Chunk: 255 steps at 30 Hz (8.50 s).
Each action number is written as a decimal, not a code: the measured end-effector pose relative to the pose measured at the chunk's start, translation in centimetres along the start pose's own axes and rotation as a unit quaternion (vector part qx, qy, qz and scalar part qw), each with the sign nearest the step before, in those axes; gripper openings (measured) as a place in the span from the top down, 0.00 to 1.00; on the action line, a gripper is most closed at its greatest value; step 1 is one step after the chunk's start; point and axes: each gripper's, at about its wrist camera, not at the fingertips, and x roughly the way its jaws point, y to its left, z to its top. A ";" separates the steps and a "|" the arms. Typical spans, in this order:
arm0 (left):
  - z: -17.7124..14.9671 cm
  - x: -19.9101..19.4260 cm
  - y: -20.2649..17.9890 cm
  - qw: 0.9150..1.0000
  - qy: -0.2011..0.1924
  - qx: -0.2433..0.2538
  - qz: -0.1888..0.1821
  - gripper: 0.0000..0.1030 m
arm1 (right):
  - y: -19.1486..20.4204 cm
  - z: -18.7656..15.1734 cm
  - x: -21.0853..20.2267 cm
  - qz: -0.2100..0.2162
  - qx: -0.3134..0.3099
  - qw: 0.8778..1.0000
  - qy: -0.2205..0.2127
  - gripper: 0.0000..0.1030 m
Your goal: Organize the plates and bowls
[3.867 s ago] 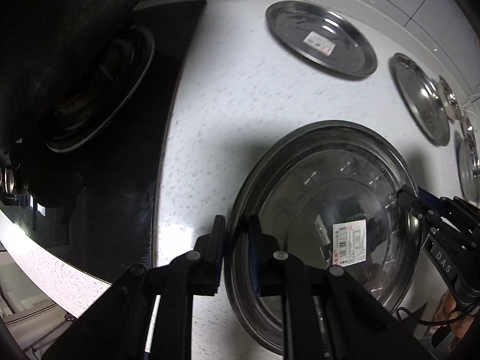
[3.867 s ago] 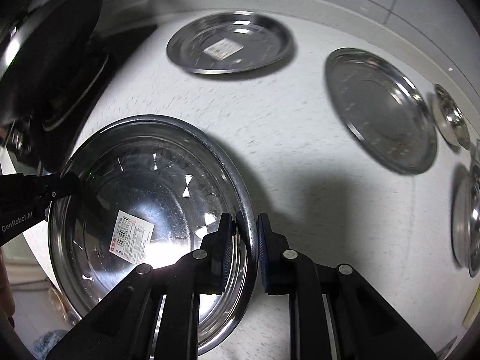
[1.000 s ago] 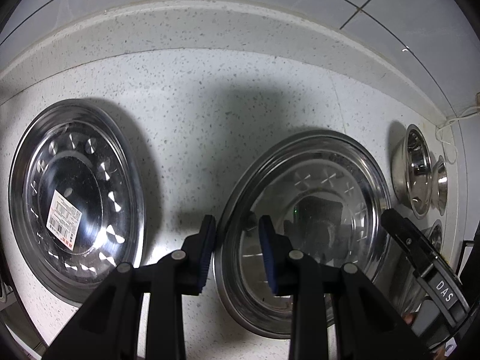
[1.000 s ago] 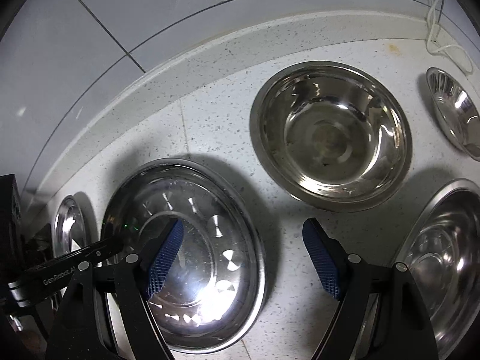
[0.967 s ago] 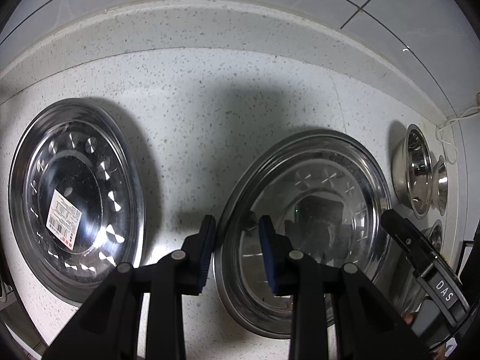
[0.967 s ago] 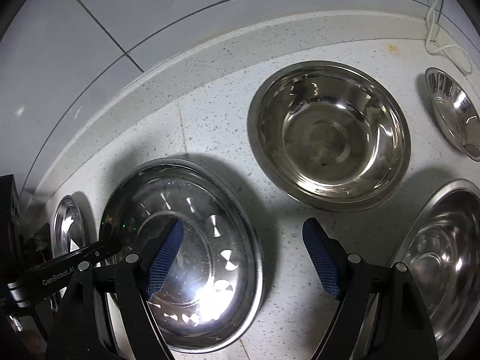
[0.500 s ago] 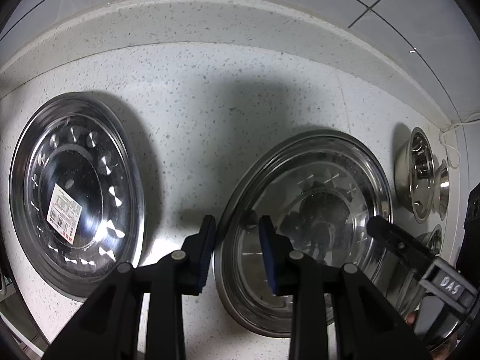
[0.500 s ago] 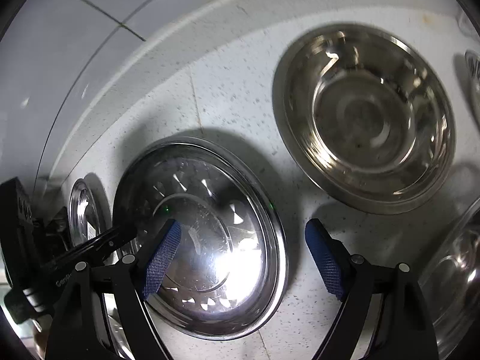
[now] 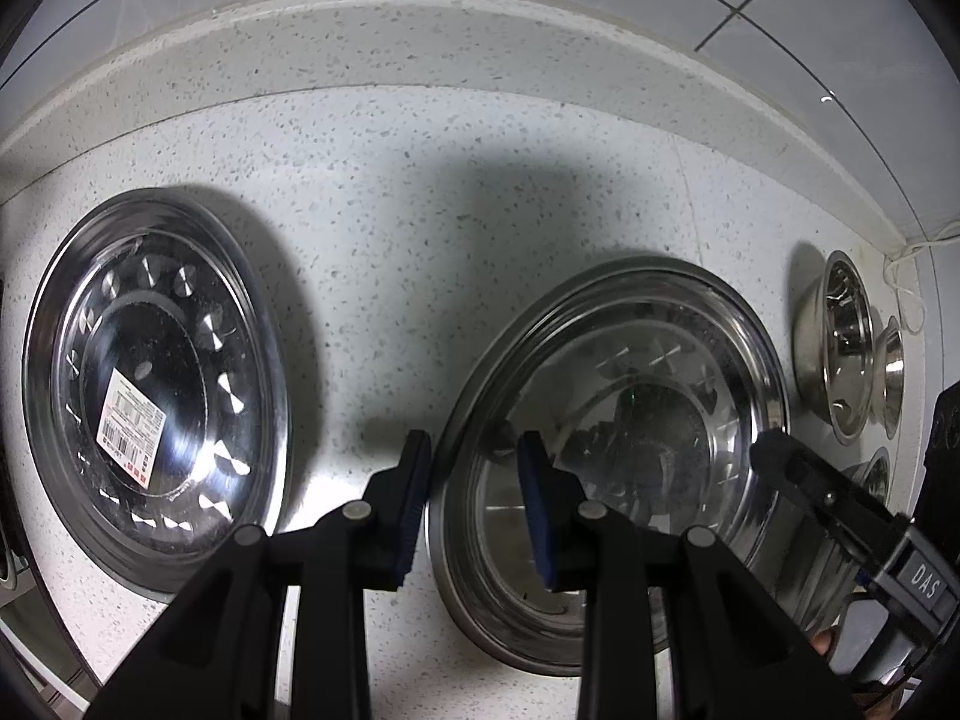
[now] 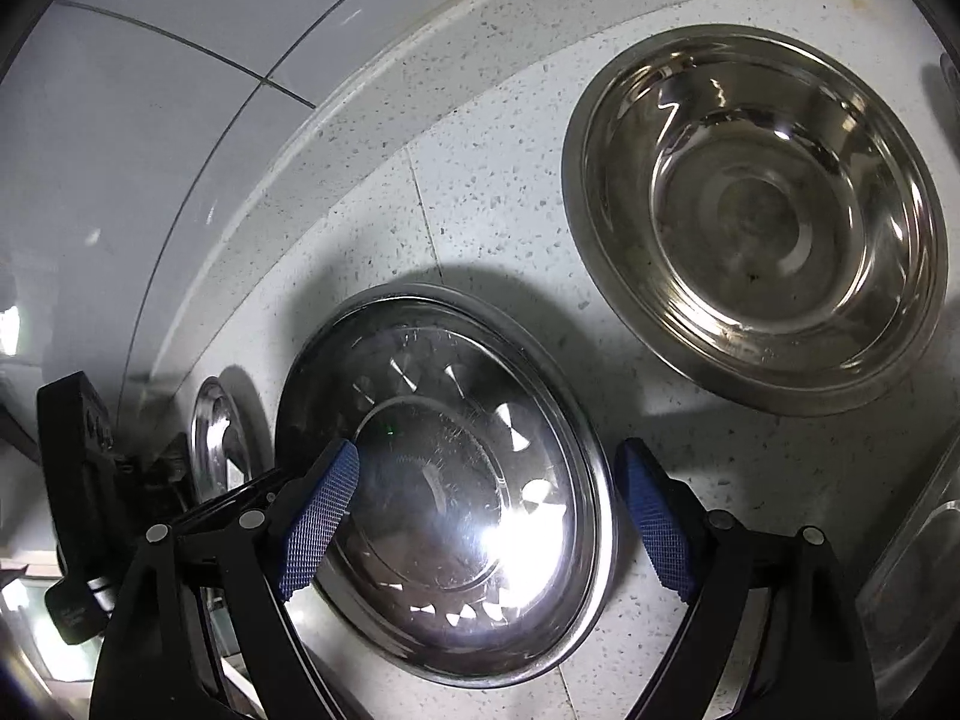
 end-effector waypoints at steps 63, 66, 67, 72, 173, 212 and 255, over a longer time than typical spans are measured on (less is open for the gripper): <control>-27.6 -12.2 20.5 0.991 -0.092 -0.051 0.084 0.86 | 15.6 -25.9 -0.4 -0.078 -0.282 0.955 0.045 0.62; -24.1 -13.8 19.9 0.993 -0.101 -0.057 0.038 0.86 | 16.2 -22.8 -2.0 -0.060 -0.270 0.961 0.019 0.44; -22.9 -13.9 19.9 0.993 -0.100 -0.061 0.027 0.86 | 16.5 -21.4 -2.4 -0.060 -0.268 0.962 0.008 0.41; -14.1 -12.9 20.2 0.990 -0.090 -0.102 -0.022 0.65 | 18.2 -13.6 -2.3 -0.053 -0.245 0.968 -0.023 0.35; -13.4 -9.6 -8.8 0.976 -0.022 0.144 -0.160 0.69 | -9.2 -19.9 -24.8 -0.078 0.005 0.980 -0.182 0.34; -6.8 2.2 -22.9 0.977 0.046 0.200 -0.058 0.38 | -24.2 -11.8 -20.6 -0.023 0.133 0.981 -0.141 0.03; -11.7 -0.5 4.2 0.998 0.007 0.057 0.013 0.87 | -0.2 -18.9 -7.2 -0.087 -0.082 0.993 -0.007 0.88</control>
